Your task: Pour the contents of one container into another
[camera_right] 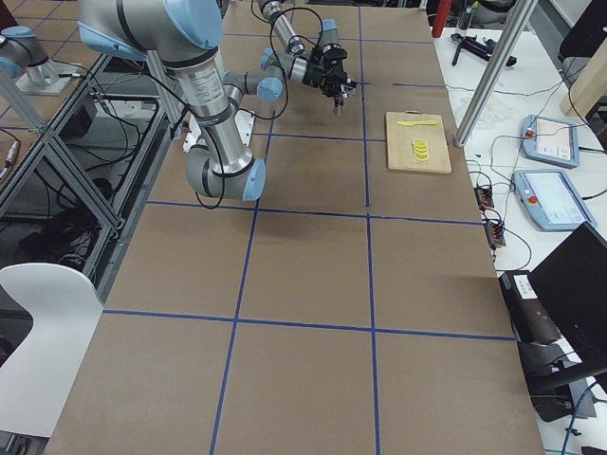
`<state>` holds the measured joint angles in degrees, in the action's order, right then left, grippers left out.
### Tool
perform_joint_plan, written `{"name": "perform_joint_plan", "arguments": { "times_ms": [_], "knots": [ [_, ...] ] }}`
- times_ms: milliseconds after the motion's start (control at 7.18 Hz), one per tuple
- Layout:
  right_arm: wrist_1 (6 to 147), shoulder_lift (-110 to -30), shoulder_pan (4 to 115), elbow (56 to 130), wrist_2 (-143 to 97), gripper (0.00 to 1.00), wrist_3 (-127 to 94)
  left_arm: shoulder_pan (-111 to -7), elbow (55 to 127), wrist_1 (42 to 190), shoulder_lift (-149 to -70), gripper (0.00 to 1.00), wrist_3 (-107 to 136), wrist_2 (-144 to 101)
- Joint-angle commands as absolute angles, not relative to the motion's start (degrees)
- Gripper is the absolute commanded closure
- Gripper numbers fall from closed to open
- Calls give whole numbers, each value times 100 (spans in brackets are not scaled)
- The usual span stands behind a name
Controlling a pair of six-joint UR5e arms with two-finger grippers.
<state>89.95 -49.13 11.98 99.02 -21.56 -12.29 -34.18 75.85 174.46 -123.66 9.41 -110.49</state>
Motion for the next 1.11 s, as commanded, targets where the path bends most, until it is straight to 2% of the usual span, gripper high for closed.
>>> {"name": "perform_joint_plan", "arguments": {
  "times_ms": [0,975],
  "knots": [
    [9017,-4931,1143,9905,-2013,100,-1065,-3419,7585,17446,-12366,100,949,-11048],
    [9018,-4904,1125,9879,-1907,100,-800,-3419,7585,17446,-12366,100,940,-11057]
  ]
}}
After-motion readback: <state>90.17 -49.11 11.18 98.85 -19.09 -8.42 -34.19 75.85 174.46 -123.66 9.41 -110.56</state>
